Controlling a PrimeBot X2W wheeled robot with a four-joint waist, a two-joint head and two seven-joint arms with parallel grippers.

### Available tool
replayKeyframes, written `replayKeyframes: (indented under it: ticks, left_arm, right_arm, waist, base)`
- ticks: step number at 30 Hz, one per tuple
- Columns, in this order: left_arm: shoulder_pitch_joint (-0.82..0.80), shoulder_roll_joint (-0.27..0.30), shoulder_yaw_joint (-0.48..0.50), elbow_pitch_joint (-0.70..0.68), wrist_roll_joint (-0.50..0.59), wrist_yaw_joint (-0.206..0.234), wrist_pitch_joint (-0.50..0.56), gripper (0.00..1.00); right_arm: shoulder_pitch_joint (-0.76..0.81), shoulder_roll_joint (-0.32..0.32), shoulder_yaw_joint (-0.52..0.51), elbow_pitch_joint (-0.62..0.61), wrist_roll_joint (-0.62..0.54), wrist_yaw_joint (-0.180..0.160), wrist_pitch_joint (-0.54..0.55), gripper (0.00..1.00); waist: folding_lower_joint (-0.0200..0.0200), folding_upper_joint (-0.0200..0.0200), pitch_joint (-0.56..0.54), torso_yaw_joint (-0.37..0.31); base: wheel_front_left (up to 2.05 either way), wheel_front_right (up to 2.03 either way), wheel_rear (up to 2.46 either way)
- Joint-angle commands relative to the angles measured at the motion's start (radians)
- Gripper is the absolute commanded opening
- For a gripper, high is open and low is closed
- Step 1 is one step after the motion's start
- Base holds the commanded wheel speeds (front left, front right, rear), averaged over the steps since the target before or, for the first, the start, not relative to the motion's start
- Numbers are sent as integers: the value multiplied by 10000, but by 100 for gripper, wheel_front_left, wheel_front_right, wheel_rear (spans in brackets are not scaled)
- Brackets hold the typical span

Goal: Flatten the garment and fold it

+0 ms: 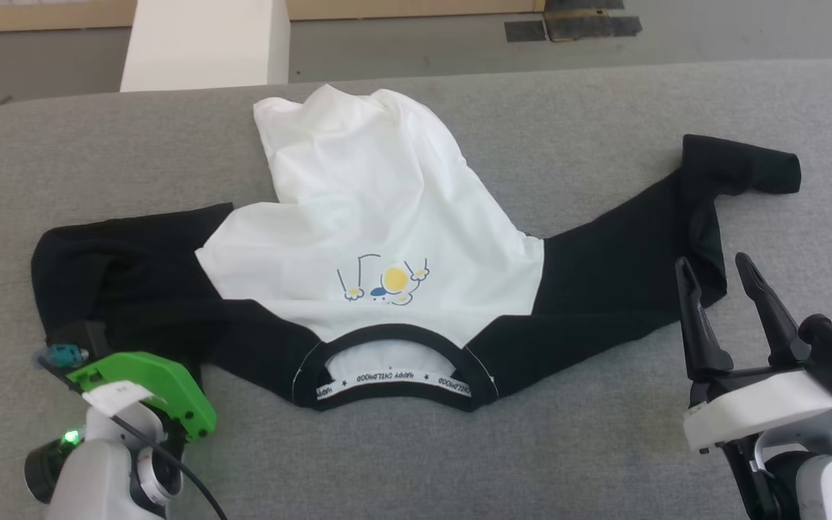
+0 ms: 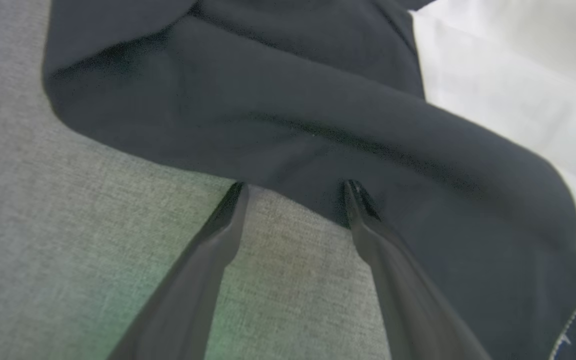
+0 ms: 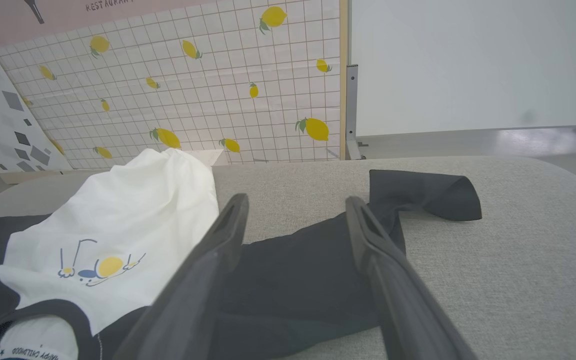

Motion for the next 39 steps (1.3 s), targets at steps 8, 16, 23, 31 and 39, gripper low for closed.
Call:
replayKeyframes:
  ticks: [8, 16, 23, 31, 39]
  left_arm:
    - [-185, -69, -283, 461, -497, -348, 1120, 0]
    - [104, -13, -268, 53, -574, -538, 714, 0]
    - [476, -63, -165, -429, -625, -512, 239, 0]
    - [538, -66, -244, -717, -626, -479, 168, 0]
    - [346, -163, -454, -765, -632, -517, 118, 0]
  right_arm:
    - [-174, 11, -2, 117, 141, -15, -170, 100]
    - [-23, 11, -22, 166, 20, -15, 175, 100]
    - [441, 11, -323, 524, 204, -15, 1882, 100]
    - [-208, 11, 17, 1389, 614, -15, 3546, 100]
    - [-1265, 11, 198, 2498, 542, -15, 4453, 100]
  waist:
    - [0, 81, 287, -322]
    - [0, 81, 127, -162]
    - [0, 81, 19, 14]
    - [0, 81, 265, 274]
    - [0, 81, 575, 492]
  base:
    - [0, 0, 0]
    - [0, 0, 0]
    - [0, 0, 0]
    - [0, 0, 0]
    - [0, 0, 0]
